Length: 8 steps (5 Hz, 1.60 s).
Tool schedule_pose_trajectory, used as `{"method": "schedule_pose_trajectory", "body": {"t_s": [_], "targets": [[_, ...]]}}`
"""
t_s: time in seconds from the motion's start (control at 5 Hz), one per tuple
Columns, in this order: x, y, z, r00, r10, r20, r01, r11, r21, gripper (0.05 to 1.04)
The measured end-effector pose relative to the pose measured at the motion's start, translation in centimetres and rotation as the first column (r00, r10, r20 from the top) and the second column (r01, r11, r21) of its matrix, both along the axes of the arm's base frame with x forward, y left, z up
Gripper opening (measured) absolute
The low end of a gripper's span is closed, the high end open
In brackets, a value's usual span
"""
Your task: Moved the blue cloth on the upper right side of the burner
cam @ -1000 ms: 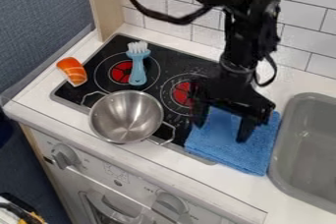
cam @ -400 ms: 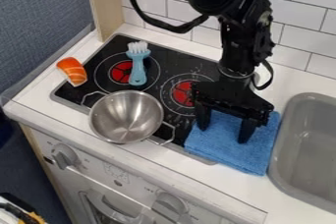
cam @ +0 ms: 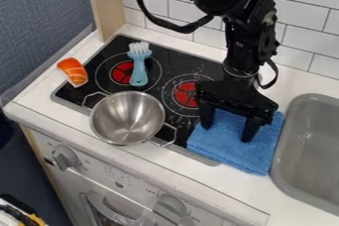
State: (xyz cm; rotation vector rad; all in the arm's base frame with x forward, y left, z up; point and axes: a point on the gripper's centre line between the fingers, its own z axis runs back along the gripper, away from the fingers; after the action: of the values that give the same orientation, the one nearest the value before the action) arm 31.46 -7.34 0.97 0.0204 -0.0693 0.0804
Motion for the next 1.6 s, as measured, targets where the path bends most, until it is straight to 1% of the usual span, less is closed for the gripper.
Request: {"method": "schedule_pose_trajectory", "body": {"t_s": [0.2,0.4,0.6,0.8,1.4,1.6], "targets": [[0.4,1.3,0.1,0.999,0.032,-0.003,-0.032,0.999,-0.025,0.999],[1.1,2.1,0.0,0.999,0.039,0.0,-0.039,0.999,-0.019,0.999],[1.7,2.7,-0.1,0.999,0.034,0.006,-0.034,0.999,-0.029,0.999],[2.4,3.1,-0.1,0.999,0.032,0.015,-0.032,0.999,-0.017,0.999],[5.5,6.4,-0.3,0.999,0.028,0.04,-0.028,1.0,-0.01,0.999],[6.1,7.5,-0.3,0.999,0.014,0.038,-0.013,1.0,-0.004,0.999]]}}
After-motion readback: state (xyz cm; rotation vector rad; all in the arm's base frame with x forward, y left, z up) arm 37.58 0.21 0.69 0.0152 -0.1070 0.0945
